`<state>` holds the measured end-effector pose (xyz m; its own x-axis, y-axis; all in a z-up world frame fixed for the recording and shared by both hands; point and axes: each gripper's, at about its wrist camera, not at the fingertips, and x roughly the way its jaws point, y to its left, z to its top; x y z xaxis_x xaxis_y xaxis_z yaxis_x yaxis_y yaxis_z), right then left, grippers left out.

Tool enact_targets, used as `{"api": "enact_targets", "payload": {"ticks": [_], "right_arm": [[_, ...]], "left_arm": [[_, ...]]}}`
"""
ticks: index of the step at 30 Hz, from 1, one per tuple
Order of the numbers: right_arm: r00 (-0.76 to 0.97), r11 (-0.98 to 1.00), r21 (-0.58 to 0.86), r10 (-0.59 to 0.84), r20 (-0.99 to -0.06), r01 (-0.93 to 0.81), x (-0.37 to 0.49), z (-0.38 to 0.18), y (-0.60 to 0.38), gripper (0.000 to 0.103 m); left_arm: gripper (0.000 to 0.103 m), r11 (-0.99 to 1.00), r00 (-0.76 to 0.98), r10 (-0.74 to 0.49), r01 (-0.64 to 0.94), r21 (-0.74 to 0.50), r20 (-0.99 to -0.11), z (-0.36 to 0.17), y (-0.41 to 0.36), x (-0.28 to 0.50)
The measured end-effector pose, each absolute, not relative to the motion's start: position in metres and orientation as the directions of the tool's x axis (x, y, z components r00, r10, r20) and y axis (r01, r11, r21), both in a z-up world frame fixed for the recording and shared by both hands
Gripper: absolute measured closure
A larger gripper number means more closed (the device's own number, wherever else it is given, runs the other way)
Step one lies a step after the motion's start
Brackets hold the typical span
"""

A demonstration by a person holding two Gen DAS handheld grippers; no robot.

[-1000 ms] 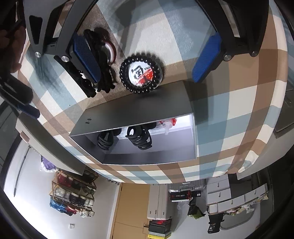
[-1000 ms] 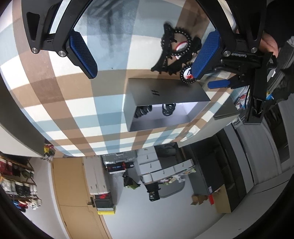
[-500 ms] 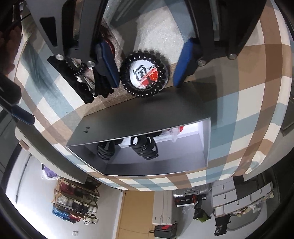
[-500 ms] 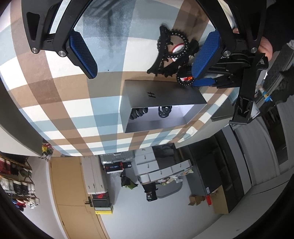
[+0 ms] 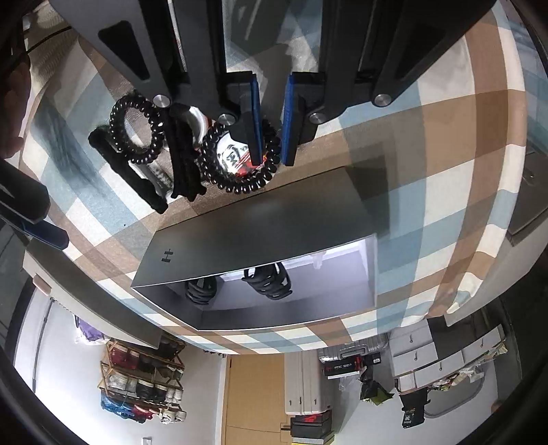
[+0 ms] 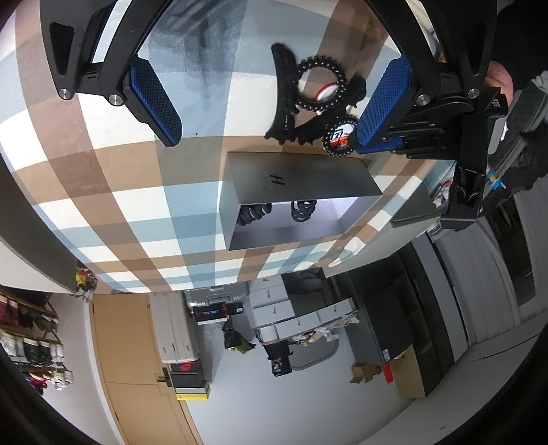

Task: Organize jewelry
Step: 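Grasp the black beaded bracelet with the left tool and lift it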

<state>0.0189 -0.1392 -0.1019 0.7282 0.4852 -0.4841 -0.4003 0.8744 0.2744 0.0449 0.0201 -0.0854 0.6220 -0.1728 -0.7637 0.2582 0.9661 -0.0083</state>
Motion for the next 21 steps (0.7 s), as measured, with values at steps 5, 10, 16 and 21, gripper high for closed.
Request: {"api": "enact_targets", "payload": {"ticks": [5,10,16,21], "right_arm": [[0.727,0.875,0.277,0.485,-0.486,-0.397,0.020,-0.102,-0.139,0.000],[0.716,0.867,0.282,0.498,-0.489,-0.411,0.018,-0.102,-0.136,0.000],[0.667,0.836,0.304,0.548,-0.505,-0.456,0.018,-0.106,-0.128,0.000],[0.611,0.809,0.297,0.581,-0.537,-0.508,0.011,-0.115,-0.116,0.003]], "left_arm": [[0.098,0.971,0.647,-0.143,0.239,0.021,-0.749,-0.082,0.023,0.038],[0.098,0.977,0.656,-0.083,0.201,0.068,-0.750,-0.081,0.026,0.035],[0.098,0.982,0.698,-0.066,0.173,0.079,-0.713,-0.069,0.034,0.025],[0.098,0.987,0.703,-0.050,0.144,0.073,-0.709,-0.066,0.043,0.024]]}}
